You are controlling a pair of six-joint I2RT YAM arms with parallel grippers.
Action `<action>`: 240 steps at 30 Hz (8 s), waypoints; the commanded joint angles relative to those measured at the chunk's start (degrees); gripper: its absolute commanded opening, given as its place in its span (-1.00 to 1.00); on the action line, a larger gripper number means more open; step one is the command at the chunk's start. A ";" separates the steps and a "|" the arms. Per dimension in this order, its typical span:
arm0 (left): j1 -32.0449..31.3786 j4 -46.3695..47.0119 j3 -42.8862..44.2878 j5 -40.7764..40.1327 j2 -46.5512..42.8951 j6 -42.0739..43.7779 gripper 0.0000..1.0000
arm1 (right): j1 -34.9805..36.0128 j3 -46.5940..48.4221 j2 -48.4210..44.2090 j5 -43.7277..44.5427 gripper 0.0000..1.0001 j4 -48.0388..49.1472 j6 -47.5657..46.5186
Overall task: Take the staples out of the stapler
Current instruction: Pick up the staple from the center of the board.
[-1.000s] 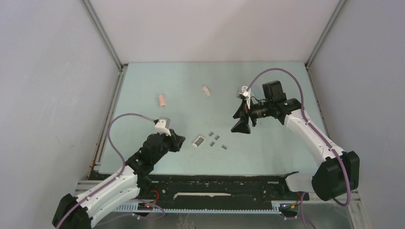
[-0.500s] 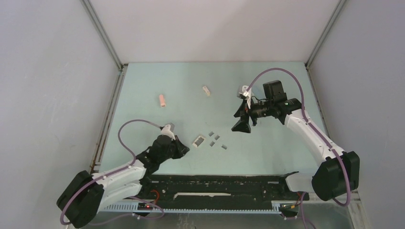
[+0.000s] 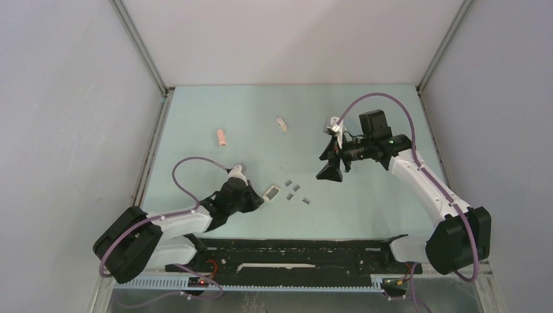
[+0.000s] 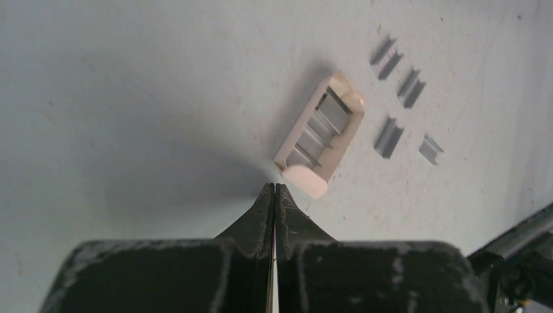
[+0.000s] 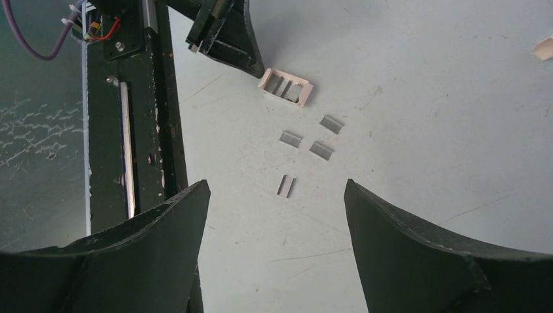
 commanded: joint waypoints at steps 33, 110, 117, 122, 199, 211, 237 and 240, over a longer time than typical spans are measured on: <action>3.92 -7.41 -5.29 -12.10 -47.32 23.57 0.56 | 19.88 -4.80 2.40 22.12 0.63 7.48 4.47; 3.93 4.13 -13.57 -16.34 -42.58 23.21 0.95 | 25.36 4.24 28.28 40.40 -0.45 0.99 13.12; 3.91 4.06 -13.58 -16.30 -42.77 23.23 0.95 | 25.57 4.25 28.72 40.67 -0.46 1.14 13.33; 3.98 3.95 -13.58 -16.25 -43.01 23.15 0.95 | 25.58 4.49 29.74 41.25 -0.62 0.97 13.53; -6.87 66.53 -7.17 9.43 2.81 -6.19 1.00 | -4.72 -7.20 12.00 -21.71 -1.00 27.03 46.12; -7.81 67.41 -4.80 9.23 5.87 -7.84 0.96 | -6.33 -8.93 11.29 -22.90 -1.00 32.43 51.11; -8.23 71.69 -3.62 9.88 9.84 -10.10 0.93 | -6.59 -9.72 11.11 -23.55 -1.00 34.79 52.85; -8.31 71.92 -3.44 10.02 10.41 -10.26 0.91 | -6.68 -9.72 11.10 -23.55 -1.00 34.72 52.85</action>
